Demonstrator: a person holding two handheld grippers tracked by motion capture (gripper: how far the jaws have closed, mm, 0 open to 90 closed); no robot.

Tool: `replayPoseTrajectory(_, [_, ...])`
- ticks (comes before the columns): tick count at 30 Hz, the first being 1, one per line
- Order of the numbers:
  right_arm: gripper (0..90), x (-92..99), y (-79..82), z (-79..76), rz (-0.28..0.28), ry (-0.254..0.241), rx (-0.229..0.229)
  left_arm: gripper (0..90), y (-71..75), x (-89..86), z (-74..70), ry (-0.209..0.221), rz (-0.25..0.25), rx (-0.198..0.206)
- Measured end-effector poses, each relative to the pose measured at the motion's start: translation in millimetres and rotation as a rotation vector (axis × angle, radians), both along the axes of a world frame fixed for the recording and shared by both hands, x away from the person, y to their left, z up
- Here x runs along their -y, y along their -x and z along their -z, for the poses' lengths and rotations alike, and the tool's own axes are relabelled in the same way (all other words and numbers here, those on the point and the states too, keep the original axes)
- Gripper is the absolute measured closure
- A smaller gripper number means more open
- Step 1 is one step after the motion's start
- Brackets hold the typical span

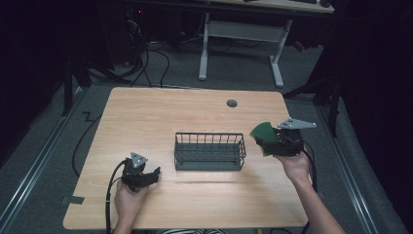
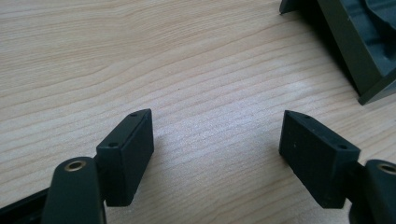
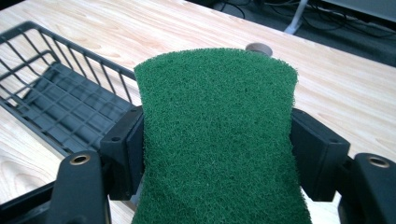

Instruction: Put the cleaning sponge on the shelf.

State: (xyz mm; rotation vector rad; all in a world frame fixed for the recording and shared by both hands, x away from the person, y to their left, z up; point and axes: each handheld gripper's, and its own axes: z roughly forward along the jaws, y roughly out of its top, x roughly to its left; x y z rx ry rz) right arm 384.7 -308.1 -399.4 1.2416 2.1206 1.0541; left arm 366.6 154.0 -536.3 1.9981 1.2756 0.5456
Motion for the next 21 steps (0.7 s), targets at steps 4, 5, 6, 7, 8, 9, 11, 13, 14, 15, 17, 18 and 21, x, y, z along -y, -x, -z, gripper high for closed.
replayPoseTrajectory(4, [29.6,-7.7,-0.8,-4.5,-0.025,0.007,0.006,26.6,0.0,0.0,0.0,0.0,0.0,0.0])
replayPoseTrajectory(5, [29.6,-10.5,-1.2,-5.7,-0.031,0.004,0.007,26.6,0.0,0.0,0.0,0.0,0.0,0.0])
replayPoseTrajectory(6, [29.6,-11.8,-1.8,-6.5,-0.036,0.011,0.009,26.6,0.0,0.0,0.0,0.0,0.0,0.0])
replayPoseTrajectory(7, [29.6,-14.8,-2.5,-7.8,-0.041,0.012,0.007,26.6,0.0,0.0,0.0,0.0,0.0,0.0])
replayPoseTrajectory(8, [29.6,-16.5,-3.2,-8.5,-0.047,0.015,0.011,26.6,0.0,0.0,0.0,0.0,0.0,0.0])
replayPoseTrajectory(9, [29.6,-18.5,-3.8,-9.4,-0.052,0.017,0.013,26.7,0.0,0.0,0.0,0.0,0.0,0.0])
replayPoseTrajectory(11, [29.6,-23.6,-5.3,-11.2,-0.064,0.02,0.013,26.6,0.0,0.0,0.0,0.0,0.0,0.0])
replayPoseTrajectory(13, [29.6,-27.4,-6.7,-12.7,-0.074,0.022,0.015,26.6,0.0,0.0,0.0,0.0,0.0,0.0])
replayPoseTrajectory(14, [29.6,-29.9,-7.1,-13.6,-0.078,0.021,0.013,26.6,0.0,0.0,0.0,0.0,0.0,0.0])
replayPoseTrajectory(15, [29.6,-32.2,-7.9,-14.4,-0.087,0.023,0.017,26.6,0.0,0.0,0.0,0.0,0.0,0.0])
replayPoseTrajectory(17, [29.6,-37.5,-8.6,-16.1,-0.096,0.025,0.019,26.6,0.0,0.0,0.0,0.0,0.0,0.0])
replayPoseTrajectory(18, [29.6,-39.9,-9.2,-16.8,-0.104,0.028,0.021,26.6,0.0,0.0,0.0,0.0,0.0,0.0])
replayPoseTrajectory(21, [29.5,-48.1,-11.2,-18.1,-0.12,0.031,0.02,26.6,0.0,0.0,0.0,0.0,0.0,0.0])
